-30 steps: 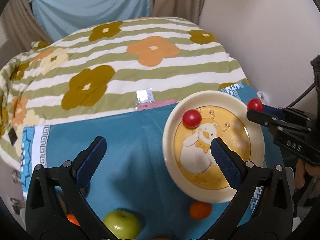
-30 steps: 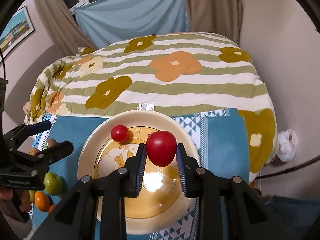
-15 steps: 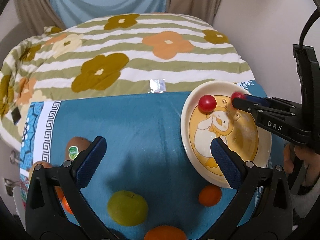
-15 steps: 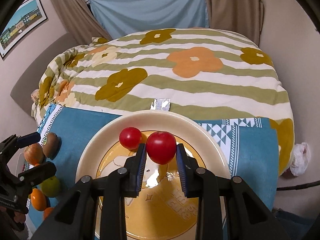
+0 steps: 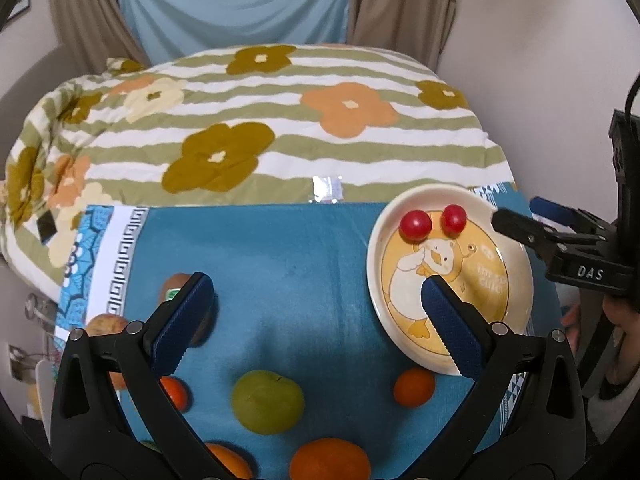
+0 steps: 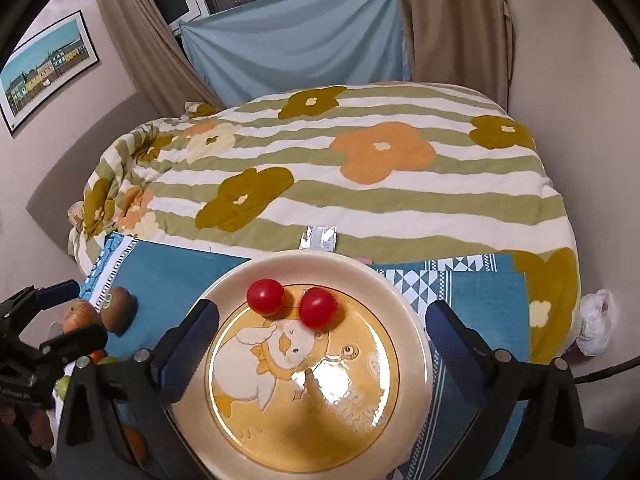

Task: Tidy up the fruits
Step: 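Withdraw both tools from the bowl back toward the loose fruit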

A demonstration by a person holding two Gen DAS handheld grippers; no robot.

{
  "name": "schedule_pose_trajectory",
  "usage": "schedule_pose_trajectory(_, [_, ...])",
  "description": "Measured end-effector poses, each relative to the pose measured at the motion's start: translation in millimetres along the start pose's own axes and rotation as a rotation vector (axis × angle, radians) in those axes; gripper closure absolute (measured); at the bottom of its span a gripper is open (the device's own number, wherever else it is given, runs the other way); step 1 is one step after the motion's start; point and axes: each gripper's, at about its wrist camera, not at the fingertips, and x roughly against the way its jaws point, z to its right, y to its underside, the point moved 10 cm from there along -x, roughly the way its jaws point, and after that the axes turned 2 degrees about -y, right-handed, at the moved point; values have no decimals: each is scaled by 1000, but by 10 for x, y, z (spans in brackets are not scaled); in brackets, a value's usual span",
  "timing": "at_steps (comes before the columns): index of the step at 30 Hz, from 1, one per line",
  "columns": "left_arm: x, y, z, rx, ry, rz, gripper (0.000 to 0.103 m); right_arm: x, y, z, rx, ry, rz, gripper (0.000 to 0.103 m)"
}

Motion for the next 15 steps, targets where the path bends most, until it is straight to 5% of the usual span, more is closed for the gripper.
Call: schedule_pose_trajectory(15, [947,36,-541,15,-80,90,0,791,26,-366,24,36,58,0])
